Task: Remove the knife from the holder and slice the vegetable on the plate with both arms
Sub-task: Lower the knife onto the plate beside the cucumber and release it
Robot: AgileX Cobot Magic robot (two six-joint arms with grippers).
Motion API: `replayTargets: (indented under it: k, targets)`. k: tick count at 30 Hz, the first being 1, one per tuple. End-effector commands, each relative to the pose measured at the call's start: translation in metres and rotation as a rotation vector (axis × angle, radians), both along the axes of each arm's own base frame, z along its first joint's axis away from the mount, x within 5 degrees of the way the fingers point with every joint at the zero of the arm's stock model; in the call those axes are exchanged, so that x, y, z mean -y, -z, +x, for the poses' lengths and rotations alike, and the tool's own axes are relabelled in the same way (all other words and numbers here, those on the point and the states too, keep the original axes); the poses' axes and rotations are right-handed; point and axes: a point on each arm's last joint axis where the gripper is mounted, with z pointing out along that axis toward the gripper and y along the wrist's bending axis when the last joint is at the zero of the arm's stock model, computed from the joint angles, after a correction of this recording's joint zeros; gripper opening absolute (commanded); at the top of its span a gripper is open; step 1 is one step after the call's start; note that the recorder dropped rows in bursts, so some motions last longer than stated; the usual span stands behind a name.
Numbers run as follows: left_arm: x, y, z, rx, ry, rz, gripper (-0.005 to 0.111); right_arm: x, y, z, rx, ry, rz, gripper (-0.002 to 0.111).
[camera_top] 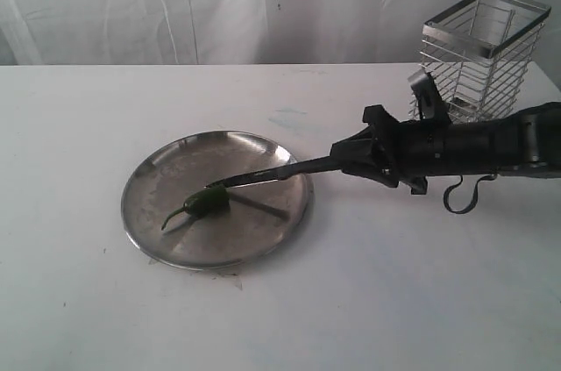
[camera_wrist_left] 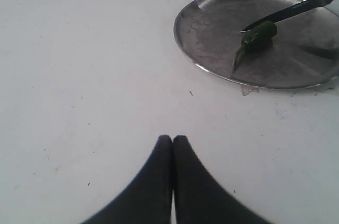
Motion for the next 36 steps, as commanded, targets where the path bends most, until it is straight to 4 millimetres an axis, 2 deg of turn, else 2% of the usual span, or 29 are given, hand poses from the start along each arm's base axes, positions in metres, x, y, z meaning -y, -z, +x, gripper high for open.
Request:
replayTargets:
  k: [1,14,19,25,31,34,36]
  targets:
    - [0.0,0.001,0.0,0.001,-0.003,-0.006,0.0,0.0,0.001,-0.001,0.021,-0.035,-0.039,0.044]
    - [0.0,0.001,0.0,0.001,-0.003,-0.006,0.0,0.004,0.011,-0.009,0.011,-0.14,-0.18,0.046]
    - [0.0,0.001,0.0,0.001,-0.003,-0.006,0.0,0.004,0.012,-0.01,0.001,-0.15,-0.188,0.054]
    - [0.0,0.001,0.0,0.001,-0.003,-0.006,0.0,0.009,0.01,-0.006,0.027,-0.118,-0.255,0.055]
    - [0.0,0.001,0.0,0.001,-0.003,-0.006,0.0,0.012,-0.014,-0.004,0.124,-0.152,-0.331,0.055]
    - [0.0,0.001,0.0,0.001,-0.003,-0.006,0.0,0.01,-0.032,-0.006,0.149,-0.206,-0.324,0.055]
    - [0.0,0.001,0.0,0.001,-0.003,-0.006,0.0,0.009,-0.054,-0.011,0.153,-0.28,-0.339,0.055]
